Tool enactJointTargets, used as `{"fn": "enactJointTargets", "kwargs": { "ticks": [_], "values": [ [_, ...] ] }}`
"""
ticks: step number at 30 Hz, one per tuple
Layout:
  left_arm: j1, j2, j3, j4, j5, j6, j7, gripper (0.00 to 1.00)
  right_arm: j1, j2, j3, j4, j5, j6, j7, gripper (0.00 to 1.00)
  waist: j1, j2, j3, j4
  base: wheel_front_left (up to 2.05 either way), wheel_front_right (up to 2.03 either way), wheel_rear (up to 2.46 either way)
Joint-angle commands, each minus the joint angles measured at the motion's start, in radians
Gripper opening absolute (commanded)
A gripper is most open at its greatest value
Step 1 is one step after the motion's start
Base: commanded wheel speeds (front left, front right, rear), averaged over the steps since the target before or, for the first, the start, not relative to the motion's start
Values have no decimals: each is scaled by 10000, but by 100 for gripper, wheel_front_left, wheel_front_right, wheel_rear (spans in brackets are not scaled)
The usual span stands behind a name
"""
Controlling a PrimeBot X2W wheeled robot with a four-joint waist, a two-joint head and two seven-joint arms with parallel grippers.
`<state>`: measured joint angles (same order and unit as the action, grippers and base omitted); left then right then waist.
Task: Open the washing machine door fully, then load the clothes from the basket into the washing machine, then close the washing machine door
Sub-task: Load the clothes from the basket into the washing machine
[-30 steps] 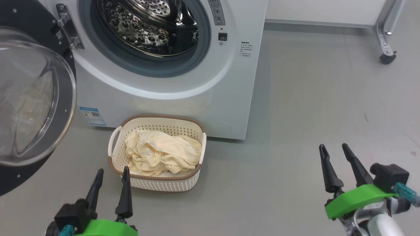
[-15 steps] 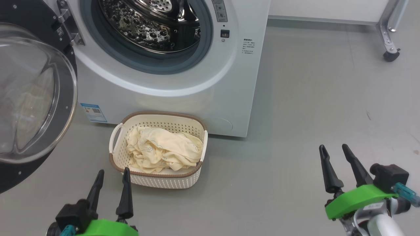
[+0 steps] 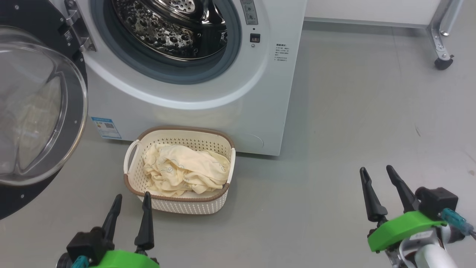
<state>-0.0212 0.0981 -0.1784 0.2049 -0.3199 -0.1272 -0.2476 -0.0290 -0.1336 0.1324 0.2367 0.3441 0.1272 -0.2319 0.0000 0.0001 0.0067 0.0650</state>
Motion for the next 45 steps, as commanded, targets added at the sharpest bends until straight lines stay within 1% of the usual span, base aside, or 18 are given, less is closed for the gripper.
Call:
{"fn": "enactJointTargets", "kwargs": {
  "ticks": [1, 3, 6, 18, 26, 32, 38, 41, 45],
  "values": [
    [-554, 134, 298, -251, -61, -33, -141, 100, -492, -251, 169, -227, -326, 35, -118, 100, 0, -1, -7, 3, 0, 0, 0],
    [-559, 143, 273, -233, -81, -33, -141, 100, -484, -264, 163, -158, -631, 35, -121, 100, 0, -1, -21, 8, 0, 0, 0],
    [-567, 148, 250, -220, -114, -33, -141, 100, -472, -138, 128, -118, -725, 35, -131, 100, 0, -1, -17, 22, 0, 0, 0],
    [-581, 169, 110, -105, -261, -34, -141, 100, -485, -48, 82, -110, -667, 35, -124, 100, 0, -1, -11, 87, 0, 0, 0],
    [-589, 305, -133, -98, -691, -34, -141, 100, -473, -27, 98, -80, -624, 35, -114, 100, 0, -1, -19, 119, 30, -30, 0],
    [-590, 354, -72, -146, -729, -34, -141, 100, -478, -7, 93, -35, -628, 35, -116, 100, 0, -1, -30, 127, 122, -122, 0],
    [-576, 353, -64, -170, -689, -34, -141, 100, -472, 8, 81, -14, -598, 35, -123, 100, 0, -1, -45, 136, 198, -198, 0],
    [-579, 270, 193, -301, -431, -16, -141, 100, -459, 13, 65, -16, -586, 35, -126, 100, 0, -1, -42, 148, 200, -200, 0],
    [-545, 163, 305, -231, -113, 6, -141, 100, -454, 10, 65, -20, -556, 35, -127, 100, 0, -1, -38, 153, 152, -152, 0]
  ]
}}
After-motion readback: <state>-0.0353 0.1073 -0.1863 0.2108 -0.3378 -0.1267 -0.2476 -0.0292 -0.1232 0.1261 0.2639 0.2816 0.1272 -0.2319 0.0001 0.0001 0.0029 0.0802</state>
